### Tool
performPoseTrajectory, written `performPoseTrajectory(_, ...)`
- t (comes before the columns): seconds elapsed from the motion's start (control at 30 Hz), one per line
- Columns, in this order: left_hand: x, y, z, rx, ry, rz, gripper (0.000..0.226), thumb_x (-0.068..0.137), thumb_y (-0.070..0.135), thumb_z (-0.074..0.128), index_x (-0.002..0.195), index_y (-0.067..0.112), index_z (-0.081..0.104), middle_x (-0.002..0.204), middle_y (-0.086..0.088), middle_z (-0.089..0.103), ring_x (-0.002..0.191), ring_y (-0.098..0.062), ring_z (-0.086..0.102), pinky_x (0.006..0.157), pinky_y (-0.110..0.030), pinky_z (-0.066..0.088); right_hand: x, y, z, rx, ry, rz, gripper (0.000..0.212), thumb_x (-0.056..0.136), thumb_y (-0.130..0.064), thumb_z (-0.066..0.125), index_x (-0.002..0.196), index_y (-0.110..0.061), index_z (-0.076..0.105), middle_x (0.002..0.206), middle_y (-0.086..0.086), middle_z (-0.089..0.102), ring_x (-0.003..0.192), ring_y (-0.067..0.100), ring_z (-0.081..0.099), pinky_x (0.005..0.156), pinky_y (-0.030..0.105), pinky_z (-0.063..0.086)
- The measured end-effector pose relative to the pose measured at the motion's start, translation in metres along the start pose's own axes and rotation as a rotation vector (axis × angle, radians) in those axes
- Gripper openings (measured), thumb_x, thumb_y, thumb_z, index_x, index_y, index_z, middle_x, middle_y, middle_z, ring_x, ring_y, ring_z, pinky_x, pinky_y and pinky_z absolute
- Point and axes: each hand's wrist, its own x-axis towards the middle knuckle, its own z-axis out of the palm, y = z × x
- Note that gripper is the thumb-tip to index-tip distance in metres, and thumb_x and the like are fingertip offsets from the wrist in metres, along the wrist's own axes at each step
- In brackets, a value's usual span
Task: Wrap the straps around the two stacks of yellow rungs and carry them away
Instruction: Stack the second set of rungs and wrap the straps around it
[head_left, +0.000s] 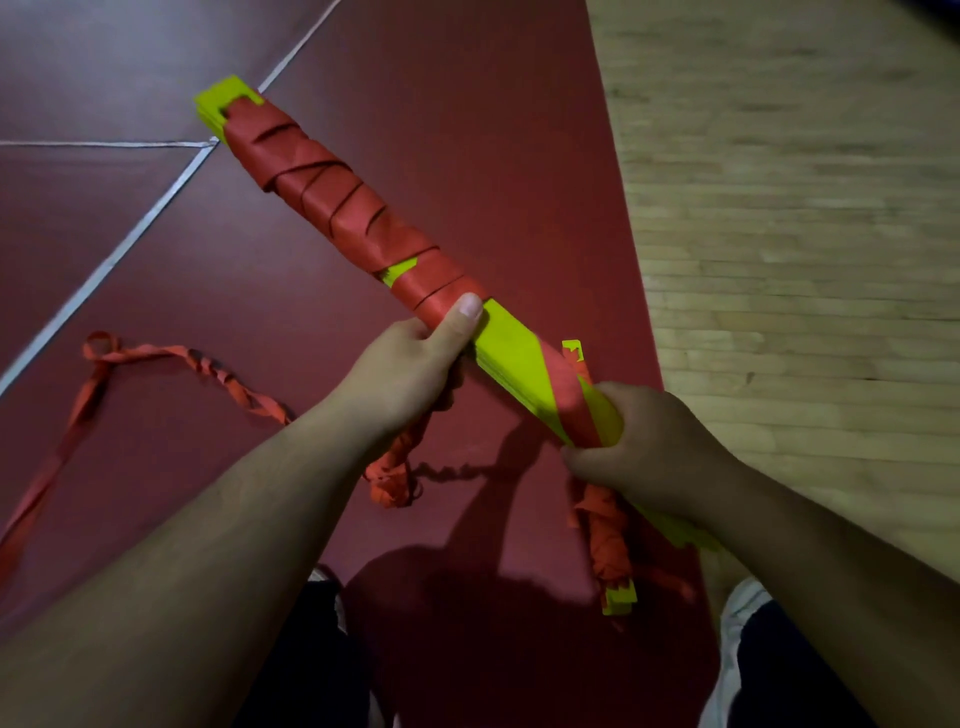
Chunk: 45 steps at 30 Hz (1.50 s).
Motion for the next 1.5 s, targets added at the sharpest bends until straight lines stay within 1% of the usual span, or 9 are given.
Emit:
performPoseTrajectory(0.23,0.001,-0.006,0.005,0.075,-0.007,-0.058,0.064,0.095,0.069,0.036,0.077,0.011,0.058,0.068,-0.009,0.056,0.057,-0.022,0.052,0.058,-0.031,0.041,-0.005,-0.006,0.004,-0.359,0.211,0.007,0.045,0.076,-0.059,0.072,0.102,-0.028,0.053,0.091,0.001,0.067,0.087,0.032,0.065,0.063,0.034,0.041)
performPoseTrajectory(0.43,-0.003,-0.008,0.010,-0.206,0.039,-0.176,0.061,0.087,0.074,0.049,0.078,0.014,0.055,0.066,-0.004,0.047,0.049,-0.017,0.047,0.063,-0.036,0.044,-0.007,-0.010,0.010,-0.414,0.189,-0.055,0.046,0.079,-0.058,0.069,0.107,-0.027,0.049,0.097,0.001,0.066,0.090,0.033,0.065,0.067,0.036,0.047)
performPoseTrajectory(0.63,-0.001,-0.003,0.008,-0.309,0.128,0.043,0.042,0.099,0.052,0.050,0.075,0.017,0.051,0.053,0.010,0.043,0.049,-0.011,0.041,0.056,-0.029,0.040,-0.001,-0.013,-0.001,-0.007,0.001,-0.060,0.039,0.073,-0.042,0.081,0.102,-0.030,0.058,0.084,-0.006,0.066,0.077,0.015,0.063,0.067,0.031,0.049)
performPoseTrajectory(0.77,-0.005,0.002,0.004,-0.457,-0.017,0.172,0.056,0.098,0.049,0.049,0.105,-0.006,0.055,0.079,-0.014,0.048,0.064,-0.023,0.041,0.056,-0.026,0.043,0.003,-0.008,-0.018,0.390,-0.381,0.043,0.045,0.072,-0.029,0.084,0.112,-0.025,0.063,0.096,0.008,0.076,0.088,0.025,0.074,0.083,0.045,0.060)
performPoseTrajectory(0.87,-0.008,0.004,0.005,-0.445,-0.099,0.226,0.048,0.096,0.049,0.044,0.102,0.003,0.057,0.078,-0.018,0.052,0.062,-0.023,0.048,0.051,-0.030,0.044,-0.003,-0.007,-0.014,0.481,-0.580,0.110,0.047,0.070,-0.017,0.075,0.112,-0.001,0.062,0.093,0.019,0.075,0.080,0.032,0.072,0.071,0.039,0.059)
performPoseTrajectory(1.0,-0.008,0.007,0.002,-0.269,-0.078,0.224,0.074,0.093,0.066,0.044,0.096,-0.007,0.052,0.074,-0.016,0.049,0.060,-0.024,0.049,0.053,-0.036,0.044,-0.005,-0.009,-0.003,0.400,-0.396,0.070,0.013,0.081,0.005,0.072,0.083,-0.003,0.062,0.063,0.006,0.067,0.054,0.018,0.063,0.049,0.025,0.051)
performPoseTrajectory(1.2,-0.008,0.010,-0.002,-0.028,-0.075,0.128,0.058,0.094,0.062,0.030,0.086,0.009,0.052,0.071,-0.004,0.052,0.063,-0.016,0.053,0.053,-0.021,0.044,-0.006,-0.013,0.005,0.180,-0.195,-0.001,0.028,0.078,-0.012,0.071,0.060,-0.018,0.051,0.046,-0.008,0.053,0.041,0.004,0.051,0.044,0.014,0.037)
performPoseTrajectory(1.33,-0.011,0.013,0.000,0.020,-0.124,0.027,0.070,0.074,0.077,0.032,0.083,0.012,0.057,0.075,-0.005,0.058,0.065,-0.018,0.056,0.064,-0.033,0.049,-0.007,-0.011,0.011,-0.067,-0.045,-0.009,0.022,0.062,-0.044,0.059,0.067,-0.025,0.052,0.062,-0.004,0.056,0.061,0.018,0.055,0.055,0.030,0.038)
performPoseTrajectory(1.5,-0.011,0.007,0.005,-0.167,-0.103,-0.134,0.060,0.076,0.076,0.055,0.082,0.017,0.064,0.074,-0.004,0.057,0.066,-0.020,0.053,0.071,-0.038,0.047,-0.012,-0.017,0.009,-0.395,0.152,-0.019,0.031,0.081,-0.048,0.064,0.099,-0.026,0.051,0.085,0.001,0.062,0.084,0.032,0.063,0.065,0.035,0.046)
